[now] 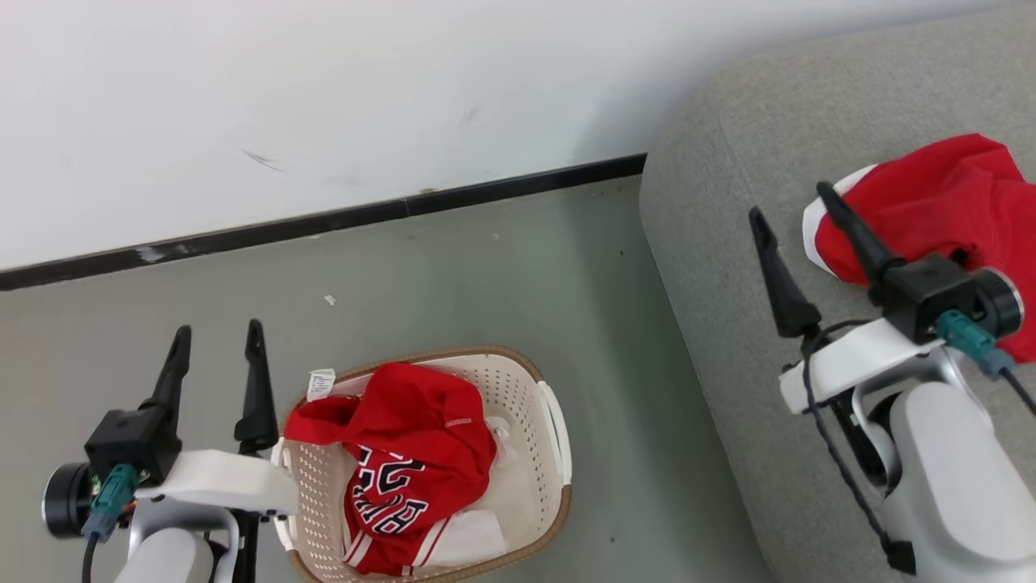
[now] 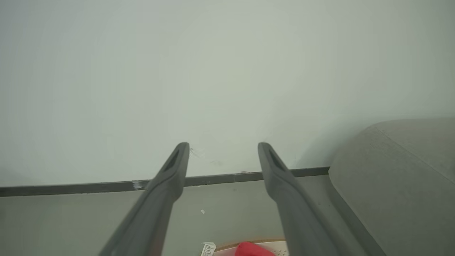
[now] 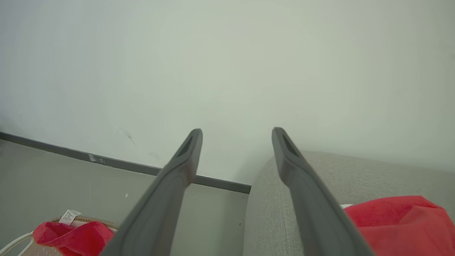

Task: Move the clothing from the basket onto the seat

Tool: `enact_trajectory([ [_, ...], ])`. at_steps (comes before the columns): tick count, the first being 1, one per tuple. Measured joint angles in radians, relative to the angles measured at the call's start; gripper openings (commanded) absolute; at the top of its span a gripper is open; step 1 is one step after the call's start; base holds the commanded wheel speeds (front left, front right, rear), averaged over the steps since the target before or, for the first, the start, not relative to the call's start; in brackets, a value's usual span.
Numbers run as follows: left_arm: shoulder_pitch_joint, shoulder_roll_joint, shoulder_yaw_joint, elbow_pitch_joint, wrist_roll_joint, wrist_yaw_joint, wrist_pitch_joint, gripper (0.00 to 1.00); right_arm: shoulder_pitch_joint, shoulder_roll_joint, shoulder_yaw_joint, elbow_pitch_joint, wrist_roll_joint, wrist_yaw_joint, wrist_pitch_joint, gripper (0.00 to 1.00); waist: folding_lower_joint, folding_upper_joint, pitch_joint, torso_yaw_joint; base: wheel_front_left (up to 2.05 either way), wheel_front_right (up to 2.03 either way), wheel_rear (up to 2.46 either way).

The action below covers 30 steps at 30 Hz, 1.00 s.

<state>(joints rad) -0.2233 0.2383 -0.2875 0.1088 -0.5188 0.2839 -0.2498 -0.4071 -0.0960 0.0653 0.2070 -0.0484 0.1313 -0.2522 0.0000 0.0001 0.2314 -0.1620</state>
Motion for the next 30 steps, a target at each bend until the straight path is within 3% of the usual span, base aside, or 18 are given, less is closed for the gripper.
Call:
enact_trajectory([
  [7,0.075,0.002,0.053,-0.002,0.002,0.021,-0.003,1.00,0.073,0.012,0.042,-0.003,0.000,0.000,0.000,1.00,0.0000,0.0000,-0.050,0.044,0.00,0.00,0.00],
  [30,0.211,-0.025,0.081,-0.048,0.055,0.003,-0.003,1.00,0.296,0.041,0.023,-0.021,0.006,0.000,0.000,1.00,0.0000,0.0000,-0.184,0.118,0.00,0.00,0.00],
])
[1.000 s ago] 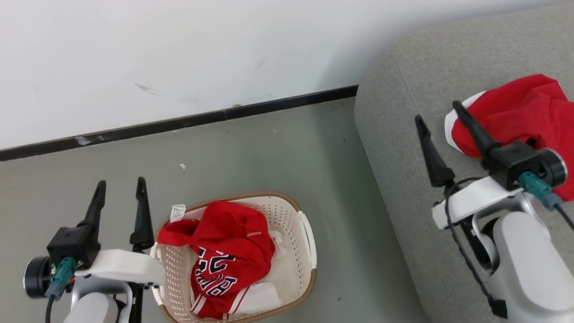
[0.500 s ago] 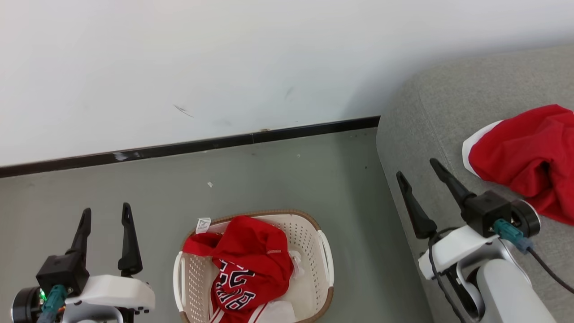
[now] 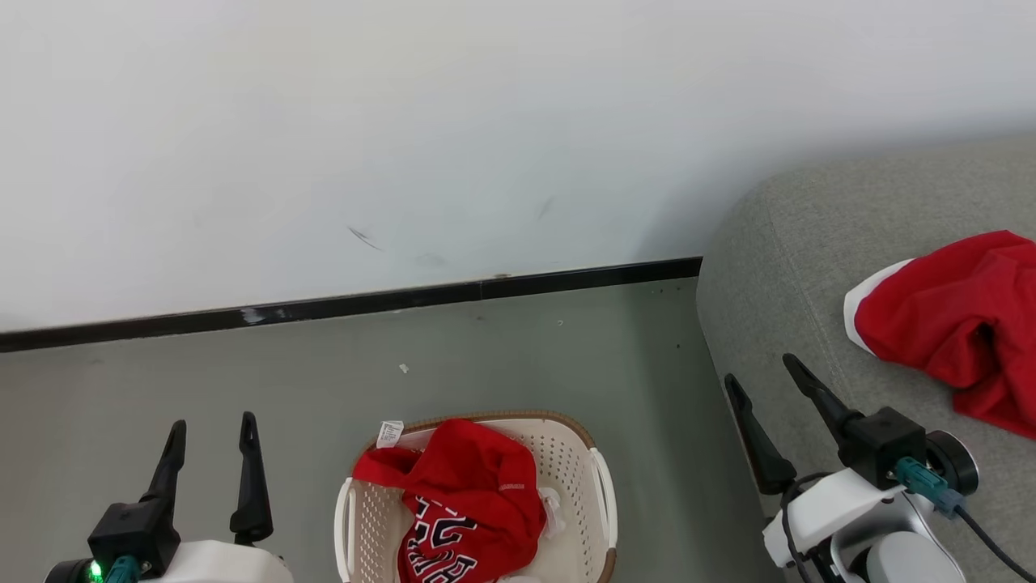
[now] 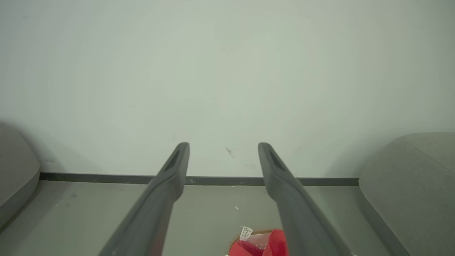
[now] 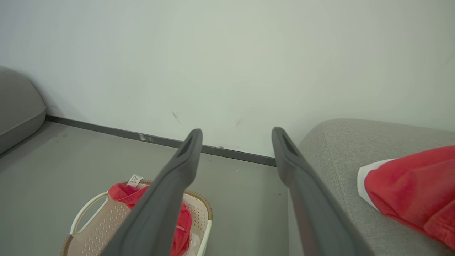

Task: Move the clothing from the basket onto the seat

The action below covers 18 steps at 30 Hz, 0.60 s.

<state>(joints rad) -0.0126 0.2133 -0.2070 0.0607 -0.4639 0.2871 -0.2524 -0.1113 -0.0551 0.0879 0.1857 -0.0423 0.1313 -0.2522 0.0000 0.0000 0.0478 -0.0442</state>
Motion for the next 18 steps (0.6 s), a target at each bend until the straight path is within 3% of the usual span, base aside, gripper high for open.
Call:
enact_trajectory([
  [18,0.047,-0.004,0.001,-0.009,0.018,-0.027,0.000,1.00,0.071,0.010,0.003,-0.035,0.000,0.000,0.000,1.00,0.0000,0.0000,-0.047,0.001,0.00,0.00,0.00],
])
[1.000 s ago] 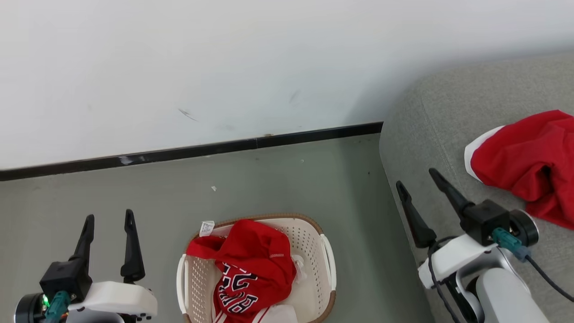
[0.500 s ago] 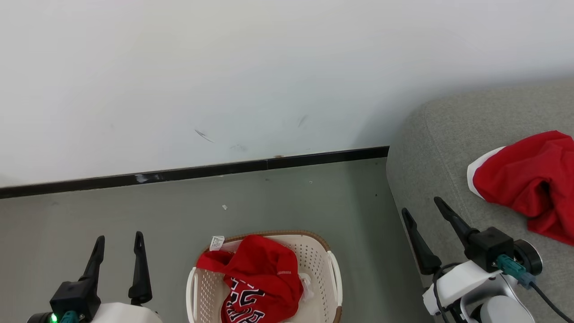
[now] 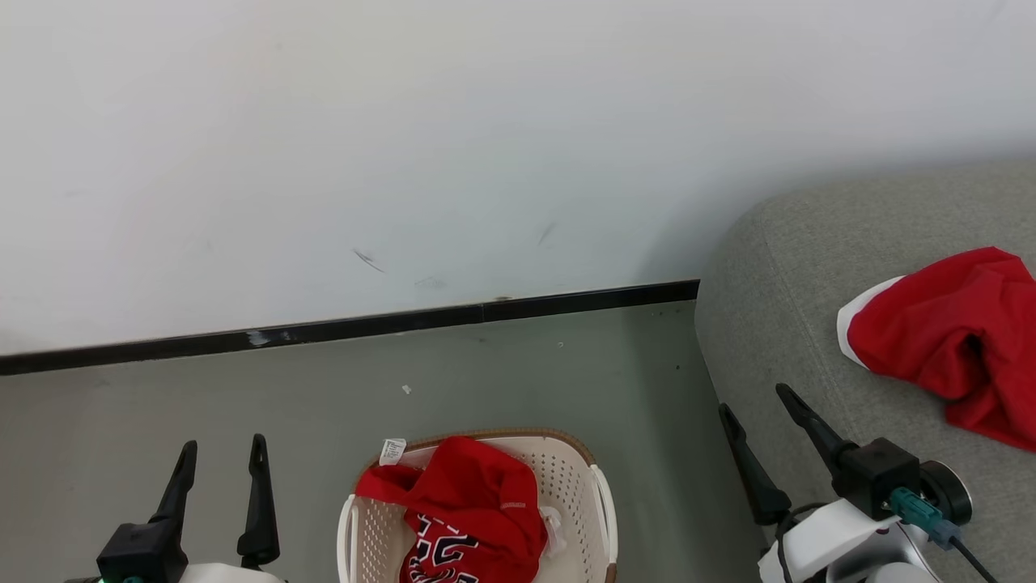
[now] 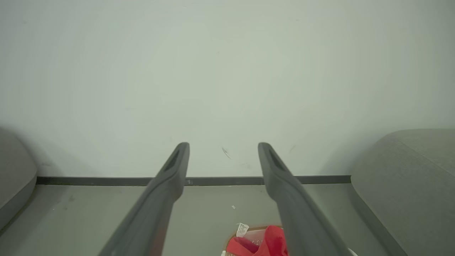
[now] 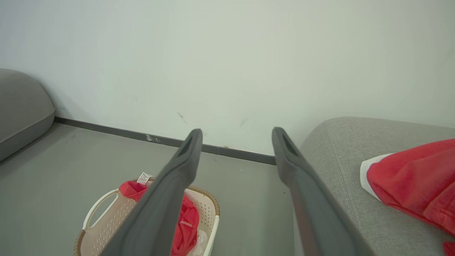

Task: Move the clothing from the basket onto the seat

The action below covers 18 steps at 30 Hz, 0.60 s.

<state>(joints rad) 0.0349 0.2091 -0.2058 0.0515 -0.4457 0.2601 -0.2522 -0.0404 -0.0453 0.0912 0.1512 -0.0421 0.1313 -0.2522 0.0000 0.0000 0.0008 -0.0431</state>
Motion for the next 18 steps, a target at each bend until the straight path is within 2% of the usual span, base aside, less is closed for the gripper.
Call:
enact_trajectory([
  [18,0.016,-0.005,-0.002,-0.004,0.010,-0.018,0.000,1.00,0.022,0.001,-0.002,-0.038,0.034,0.000,0.000,1.00,0.0000,0.0000,0.011,-0.005,0.00,0.00,0.00],
])
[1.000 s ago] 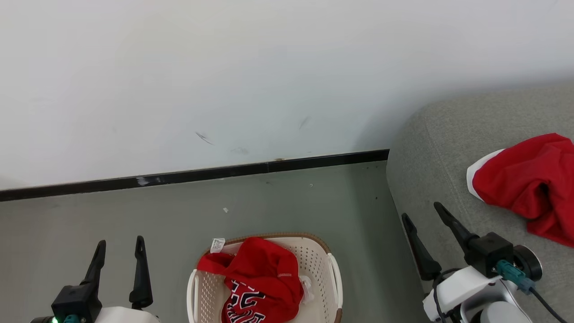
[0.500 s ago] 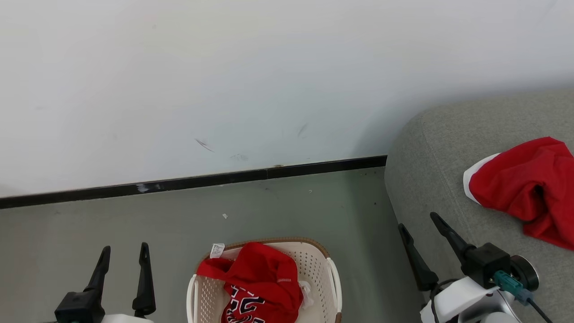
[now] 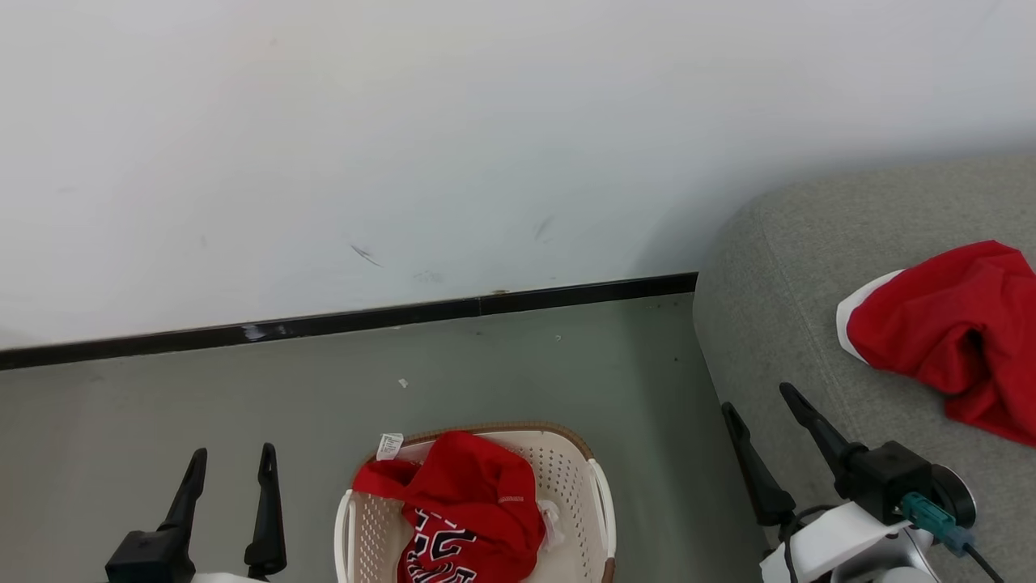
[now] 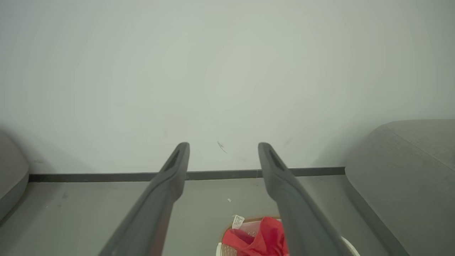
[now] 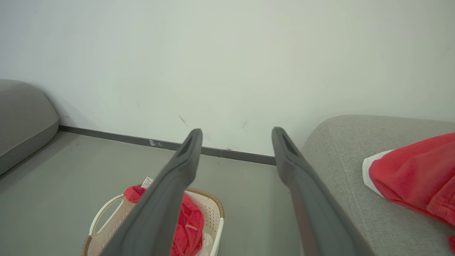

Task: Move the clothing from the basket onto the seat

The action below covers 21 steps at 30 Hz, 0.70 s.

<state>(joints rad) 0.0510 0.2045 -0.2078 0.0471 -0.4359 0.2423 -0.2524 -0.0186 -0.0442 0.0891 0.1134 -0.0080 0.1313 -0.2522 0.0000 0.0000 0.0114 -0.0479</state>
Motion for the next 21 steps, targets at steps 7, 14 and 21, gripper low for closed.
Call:
enact_trajectory([
  [7,-0.003,0.012,-0.024,0.019,0.007,-0.017,0.002,1.00,-0.001,0.000,-0.010,-0.013,-0.001,0.000,0.000,1.00,0.0000,0.0000,0.018,-0.002,0.00,0.00,0.00],
  [14,-0.051,0.013,-0.082,0.063,0.027,-0.045,0.044,1.00,-0.006,0.001,-0.021,-0.036,-0.002,0.000,0.000,1.00,0.0000,0.0000,0.046,-0.006,0.00,0.00,0.00],
  [21,-0.118,-0.005,-0.151,0.119,0.053,-0.080,0.081,1.00,-0.011,0.001,-0.049,-0.056,-0.004,0.000,0.000,1.00,0.0000,0.0000,0.085,-0.013,0.00,0.00,0.00],
])
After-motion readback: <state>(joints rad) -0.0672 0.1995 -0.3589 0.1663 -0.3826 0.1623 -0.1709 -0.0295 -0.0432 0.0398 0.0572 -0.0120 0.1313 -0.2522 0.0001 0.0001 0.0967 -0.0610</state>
